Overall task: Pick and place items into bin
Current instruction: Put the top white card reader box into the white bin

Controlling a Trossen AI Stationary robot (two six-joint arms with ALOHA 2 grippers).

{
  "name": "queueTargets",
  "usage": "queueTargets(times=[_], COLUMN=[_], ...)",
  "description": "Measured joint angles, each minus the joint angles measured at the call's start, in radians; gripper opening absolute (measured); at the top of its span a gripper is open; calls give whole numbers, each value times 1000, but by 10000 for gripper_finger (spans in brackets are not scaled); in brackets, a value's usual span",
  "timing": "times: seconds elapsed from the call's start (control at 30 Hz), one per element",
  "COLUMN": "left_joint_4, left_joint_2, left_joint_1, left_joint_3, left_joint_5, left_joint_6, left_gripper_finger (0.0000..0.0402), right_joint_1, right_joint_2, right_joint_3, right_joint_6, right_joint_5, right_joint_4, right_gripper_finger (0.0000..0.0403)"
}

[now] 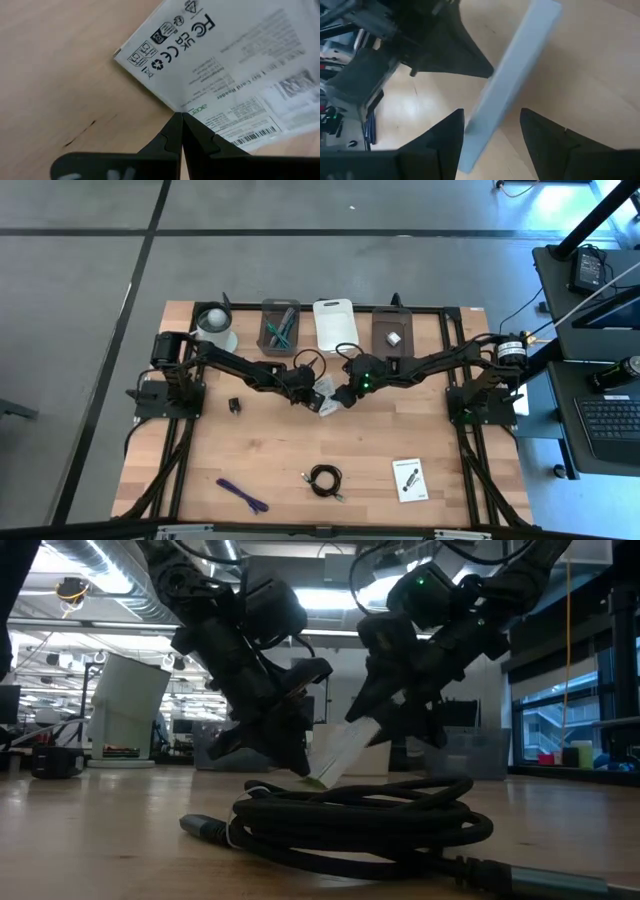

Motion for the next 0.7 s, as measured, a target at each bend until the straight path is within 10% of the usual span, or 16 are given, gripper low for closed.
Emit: queueTargets(times=[0.43, 0.7], left_joint_4=[41, 72], left_joint_2=[-2, -24], left_joint_1=[2, 3], left_joint_3=[0, 0], left_joint_5=[19, 43], left_joint_6=[-2, 20], left_gripper_finger=[3, 3], right_joint_1=[8, -1], right_joint_2=[23, -15], right_joint_3=[0, 0], right_joint_6=[3, -55], right_joint_5=[1, -7], right_joint_4=[11, -22], right_gripper_finger=[42, 38])
